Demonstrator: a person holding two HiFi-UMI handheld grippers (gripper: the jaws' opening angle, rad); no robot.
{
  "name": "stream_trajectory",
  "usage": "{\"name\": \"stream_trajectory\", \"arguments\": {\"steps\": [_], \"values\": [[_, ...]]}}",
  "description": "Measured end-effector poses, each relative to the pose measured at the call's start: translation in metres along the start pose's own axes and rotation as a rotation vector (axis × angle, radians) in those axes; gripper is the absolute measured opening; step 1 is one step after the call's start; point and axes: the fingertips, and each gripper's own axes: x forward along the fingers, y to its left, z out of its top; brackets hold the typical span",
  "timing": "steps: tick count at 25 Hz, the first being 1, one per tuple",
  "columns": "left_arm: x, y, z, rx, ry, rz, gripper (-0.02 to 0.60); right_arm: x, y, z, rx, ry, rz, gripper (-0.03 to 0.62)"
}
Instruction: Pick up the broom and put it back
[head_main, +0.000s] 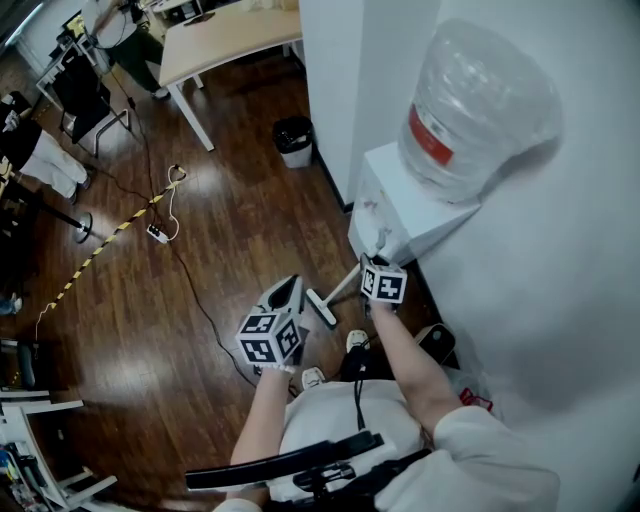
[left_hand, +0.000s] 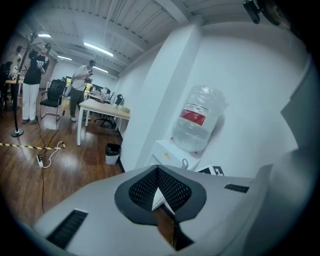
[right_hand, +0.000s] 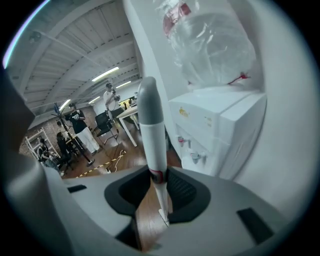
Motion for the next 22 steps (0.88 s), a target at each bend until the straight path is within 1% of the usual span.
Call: {"name": "stream_trajectory", "arguments": {"steps": [3,8,11,15,20,22], "values": [[0.013,-0.007,0.003,0.005,0.008,-0.010,-0.006,0.010,-0.022,0.010,0.025,-0.008,-0.020,0.130],[0.032,-0.013,0.007,0.013,0.021,-0.017,-0.006,0.026,-0.060,0.020,0.102,-0.009,-0.070,0.132],[0.037,-0.014,0.009,0.010,0.023,-0.015,-0.006,0.029,-0.076,0.021,0.153,-0.017,-0.098,0.133],[0.042,-0.013,0.011,0.007,0.025,-0.010,-0.006,0.032,-0.083,0.026,0.176,-0.029,-0.098,0.138],[0.044,-0.011,0.012,0.001,0.026,-0.005,-0.006,0.033,-0.083,0.029,0.182,-0.030,-0.105,0.141],[0.044,-0.011,0.012,0.001,0.029,-0.007,-0.006,0.034,-0.083,0.028,0.188,-0.028,-0.109,0.167]]}}
